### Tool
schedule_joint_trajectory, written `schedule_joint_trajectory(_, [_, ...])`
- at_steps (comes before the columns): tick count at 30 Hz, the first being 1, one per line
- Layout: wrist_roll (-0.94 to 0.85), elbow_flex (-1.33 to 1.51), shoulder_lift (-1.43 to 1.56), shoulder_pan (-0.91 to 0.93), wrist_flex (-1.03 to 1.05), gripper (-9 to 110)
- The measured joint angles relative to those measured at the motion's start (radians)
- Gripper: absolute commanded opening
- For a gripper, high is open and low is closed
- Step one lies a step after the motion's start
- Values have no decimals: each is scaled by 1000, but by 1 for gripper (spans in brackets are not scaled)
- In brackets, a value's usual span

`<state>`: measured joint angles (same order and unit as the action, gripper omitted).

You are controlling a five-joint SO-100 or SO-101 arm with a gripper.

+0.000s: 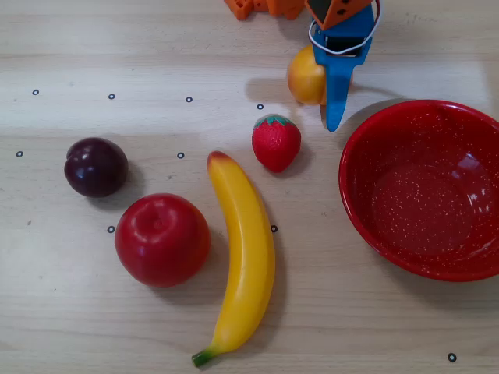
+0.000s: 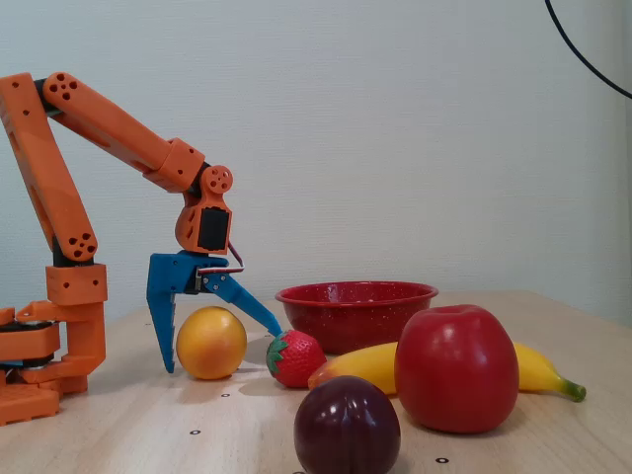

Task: Put the peach in the red bowl.

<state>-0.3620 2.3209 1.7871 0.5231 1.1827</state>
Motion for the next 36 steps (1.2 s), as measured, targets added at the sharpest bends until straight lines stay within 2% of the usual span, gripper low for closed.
schedule_joint_trajectory(19, [26,26,-2,-61,-26,55])
schedule_joint_trajectory(36, [48,26,-2,-60,-44,50])
